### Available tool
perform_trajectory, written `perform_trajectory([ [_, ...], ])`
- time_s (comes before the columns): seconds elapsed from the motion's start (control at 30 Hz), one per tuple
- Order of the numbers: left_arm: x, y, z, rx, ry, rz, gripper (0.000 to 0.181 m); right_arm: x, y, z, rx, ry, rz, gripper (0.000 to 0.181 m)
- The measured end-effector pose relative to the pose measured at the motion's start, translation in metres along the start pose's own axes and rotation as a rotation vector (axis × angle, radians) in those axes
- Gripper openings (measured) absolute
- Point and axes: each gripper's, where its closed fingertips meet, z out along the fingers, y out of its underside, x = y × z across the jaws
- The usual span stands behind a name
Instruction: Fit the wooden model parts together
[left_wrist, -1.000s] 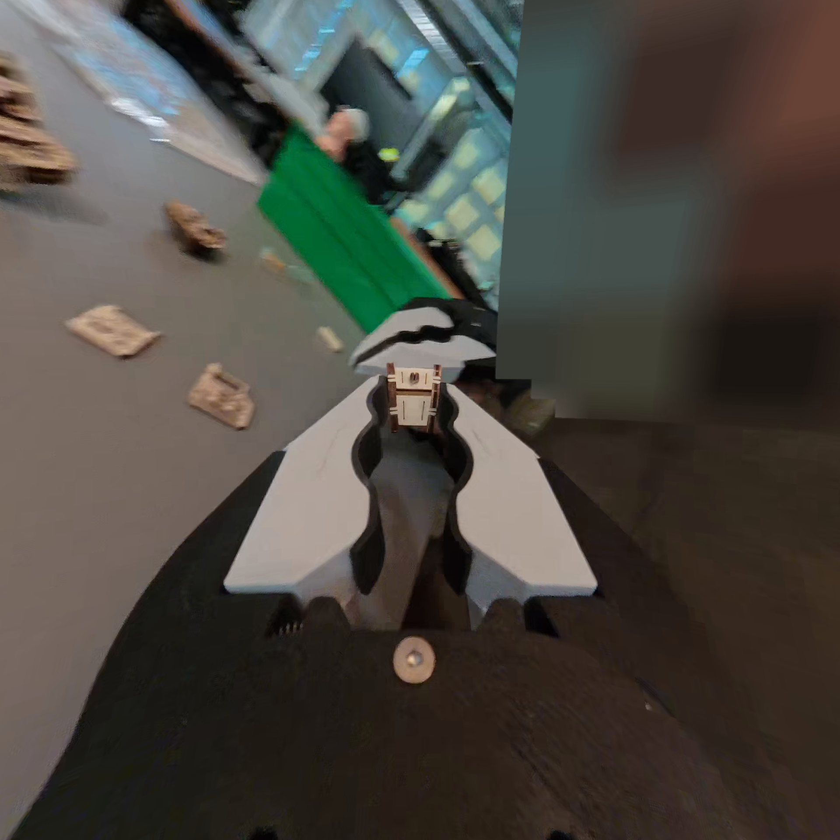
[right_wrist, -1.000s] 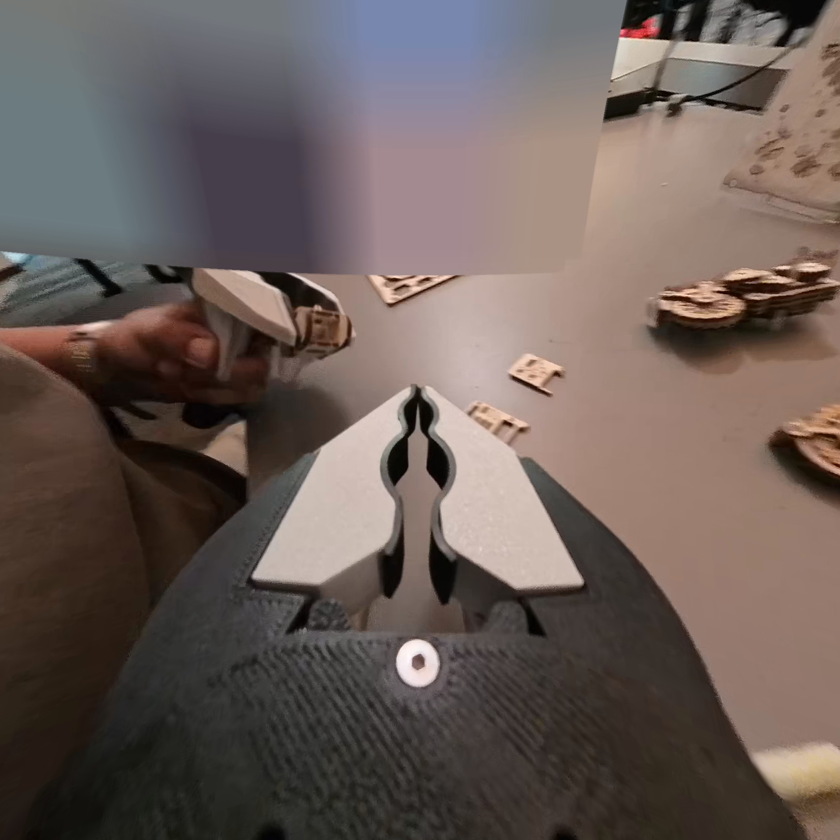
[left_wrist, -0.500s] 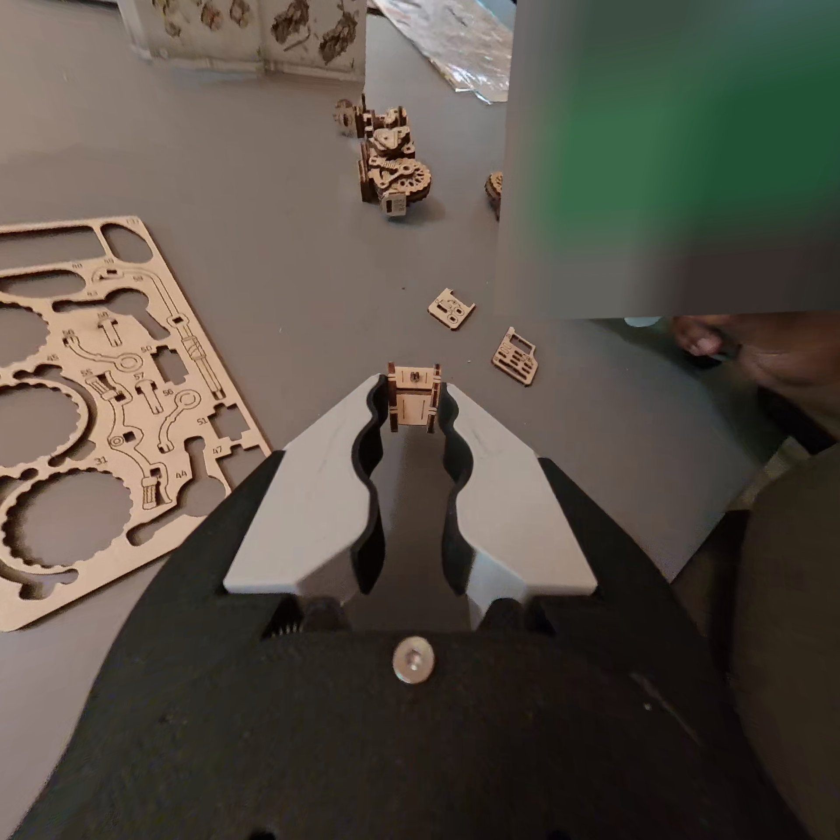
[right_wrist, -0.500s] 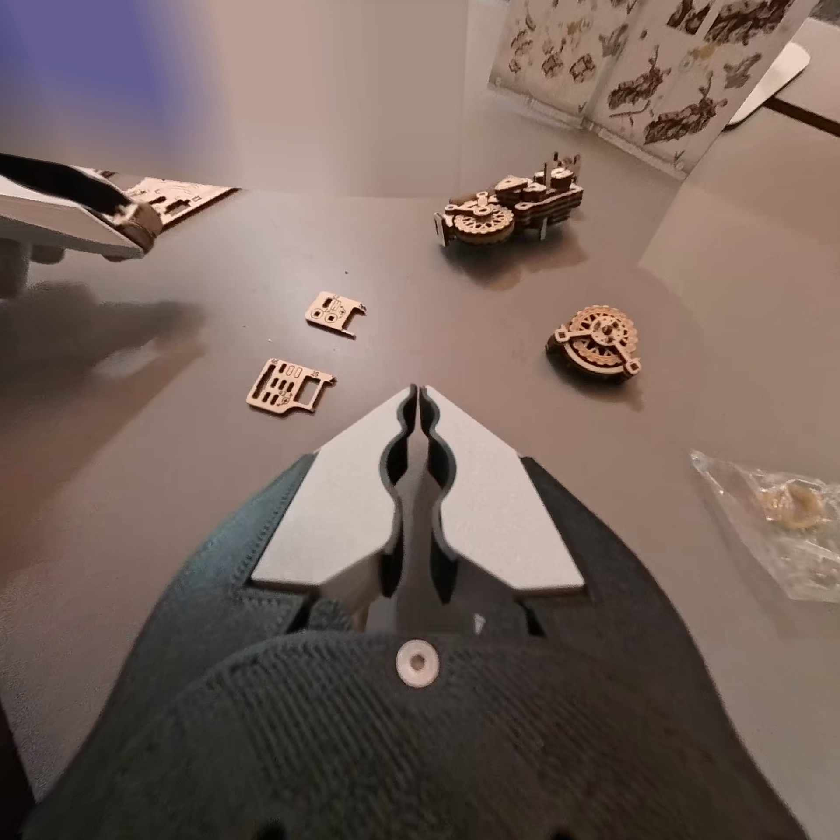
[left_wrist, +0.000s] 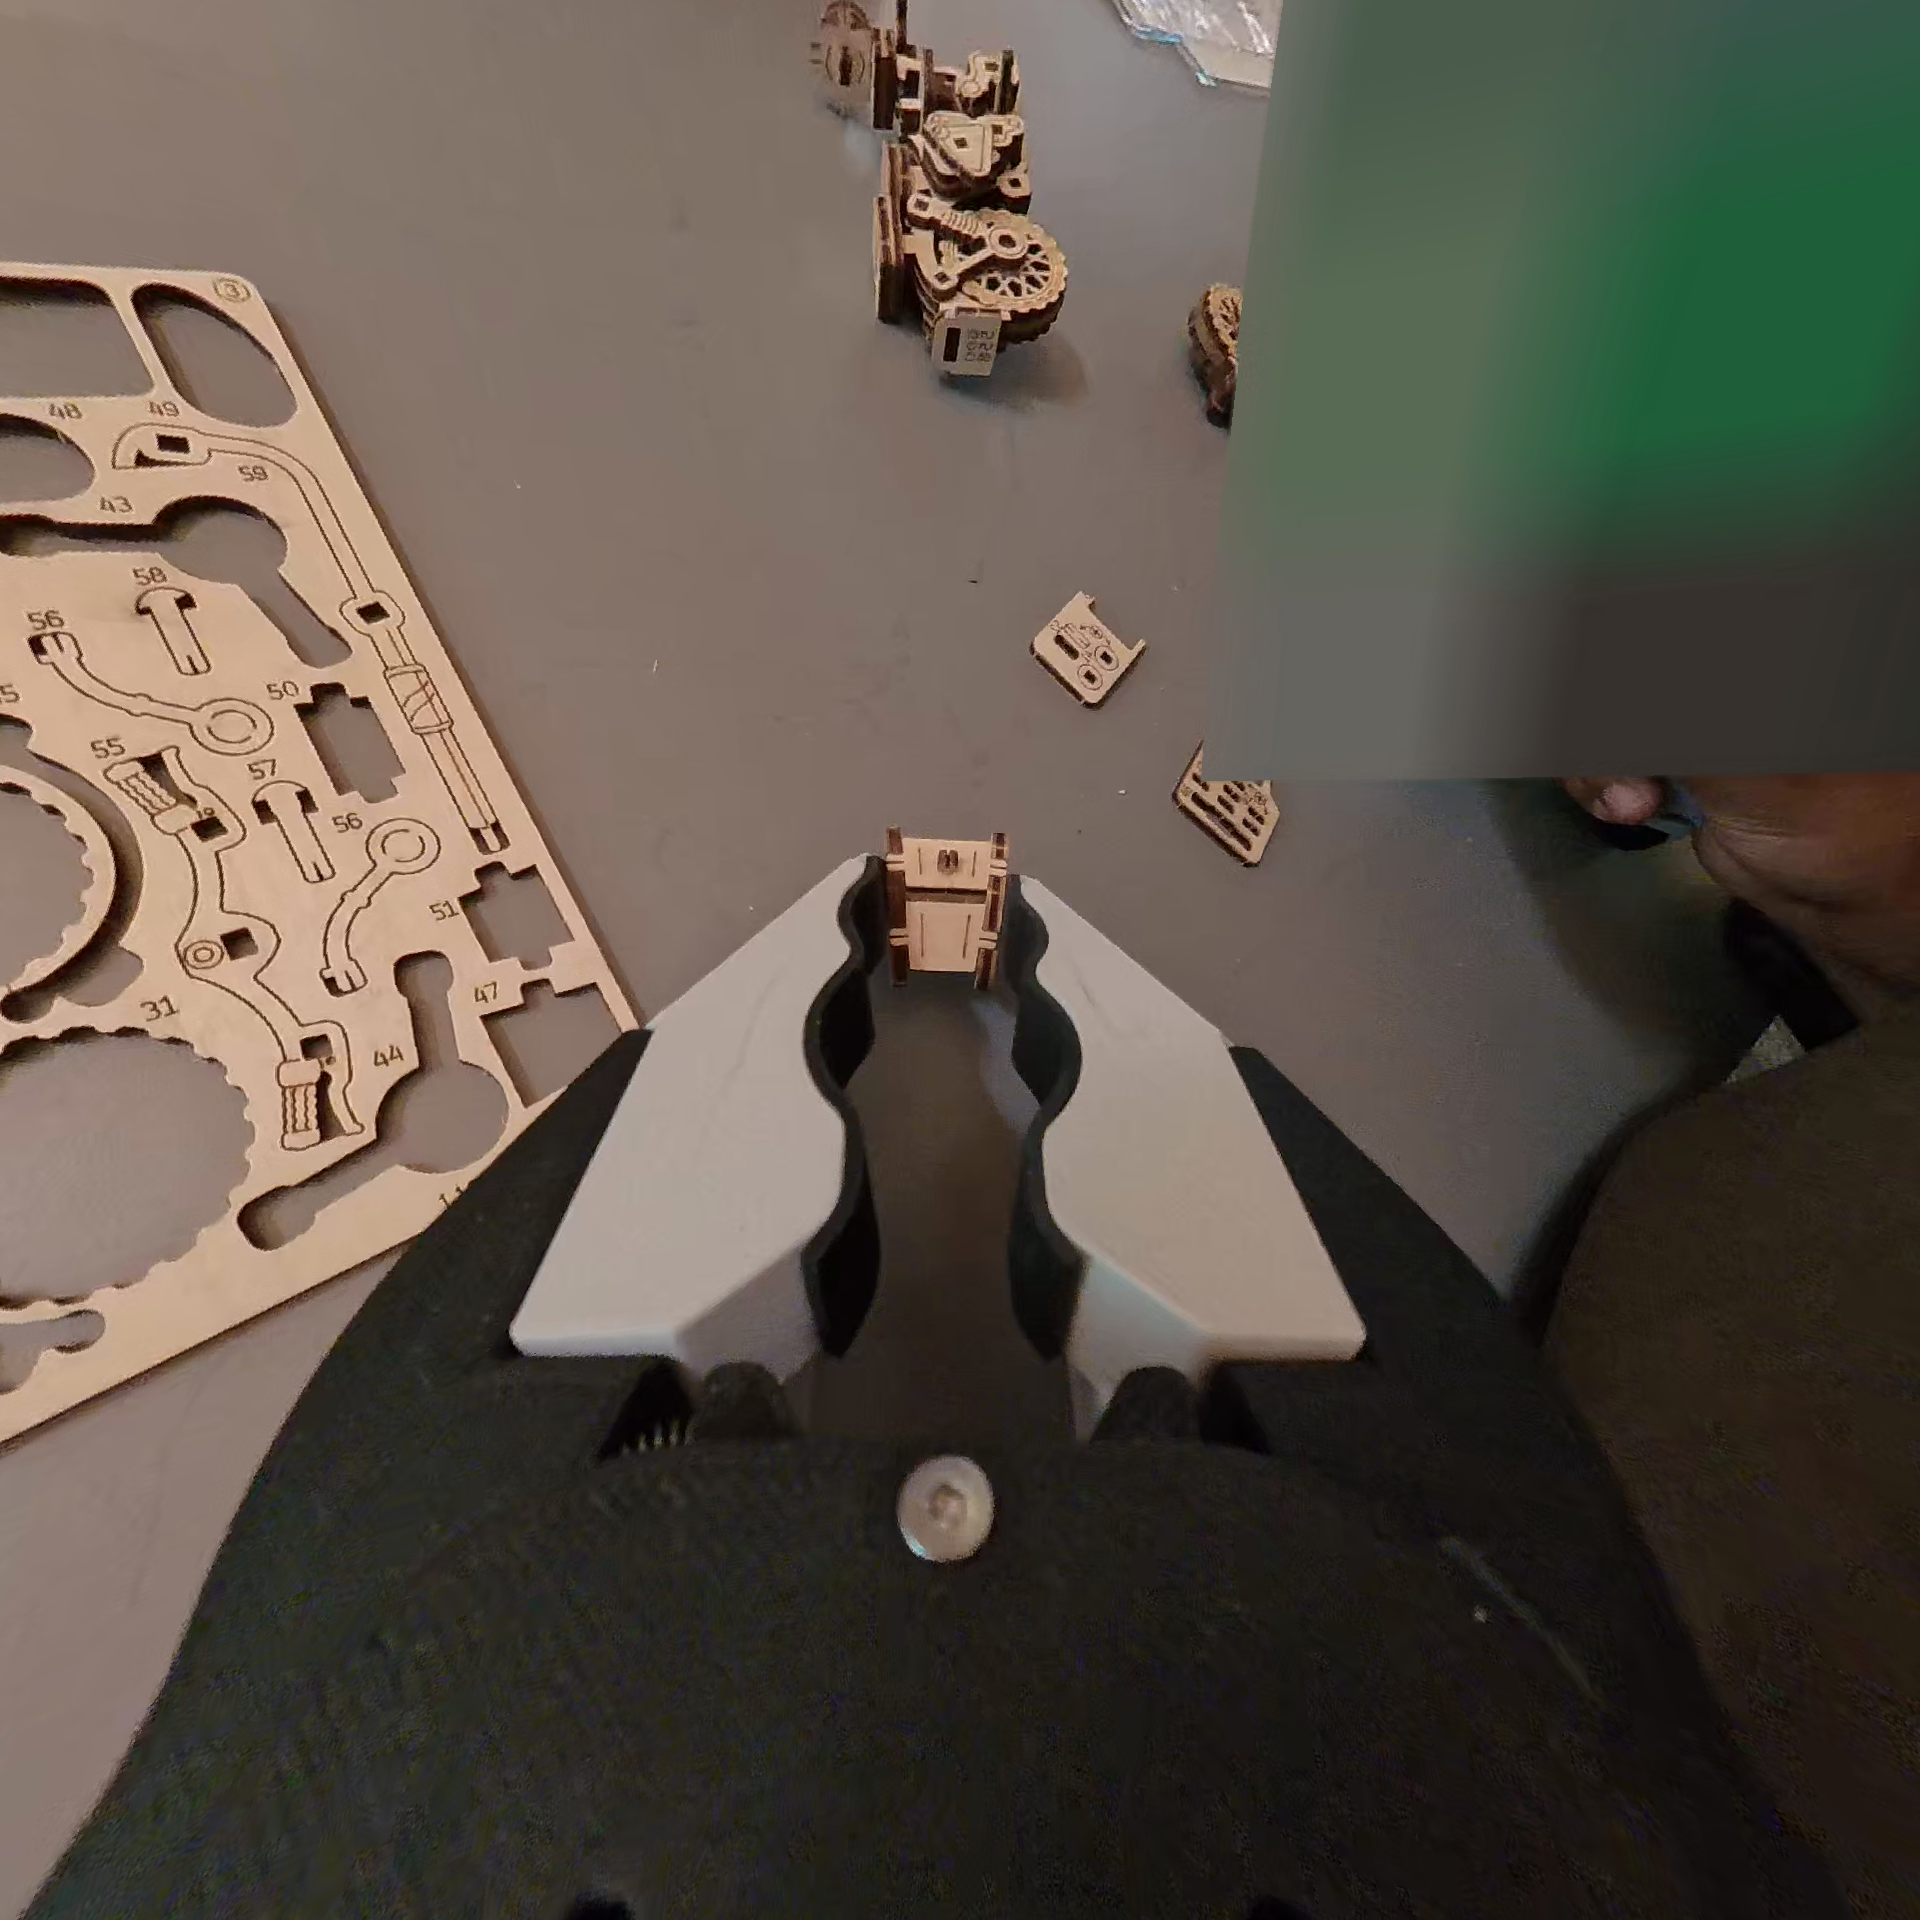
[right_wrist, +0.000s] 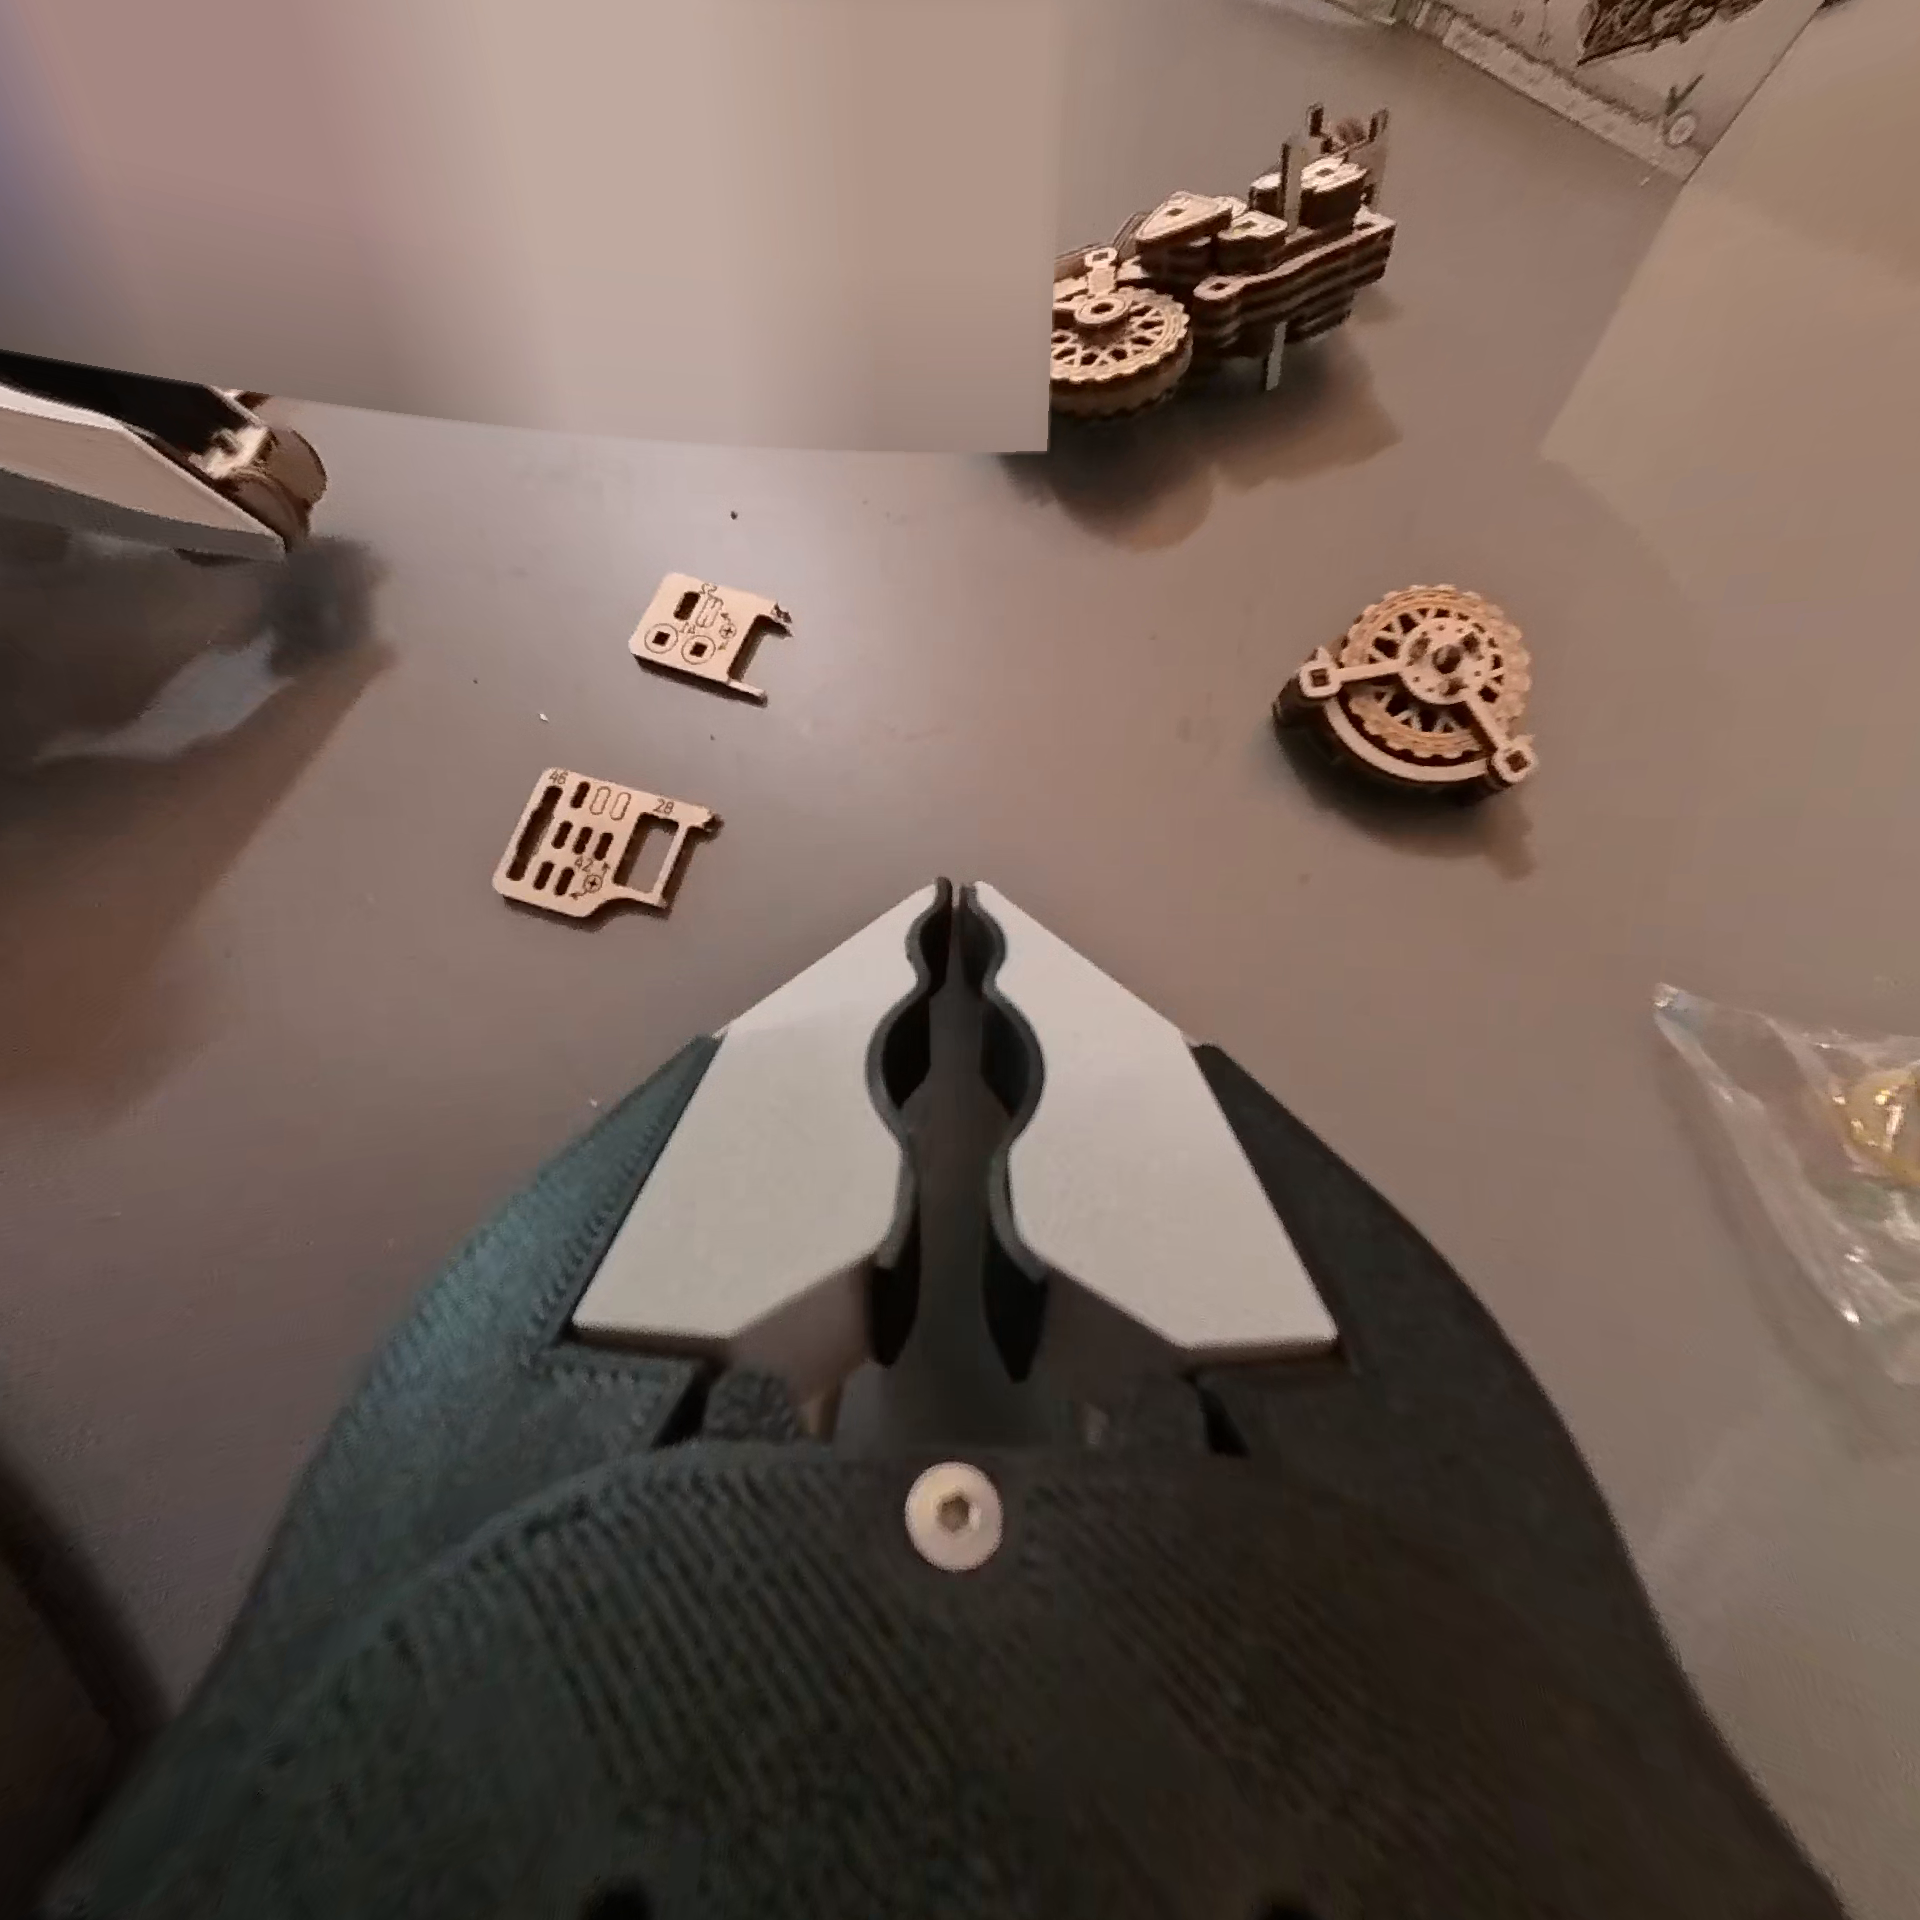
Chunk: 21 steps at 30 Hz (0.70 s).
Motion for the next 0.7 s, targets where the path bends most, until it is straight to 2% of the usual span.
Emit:
perform_trajectory([
  [0.7,-0.0024,0.0075,0.0061,-0.06,-0.046,0.027,0.021,0.0013,-0.0003,0.0011,-0.001,0.031,-0.017,0.0],
])
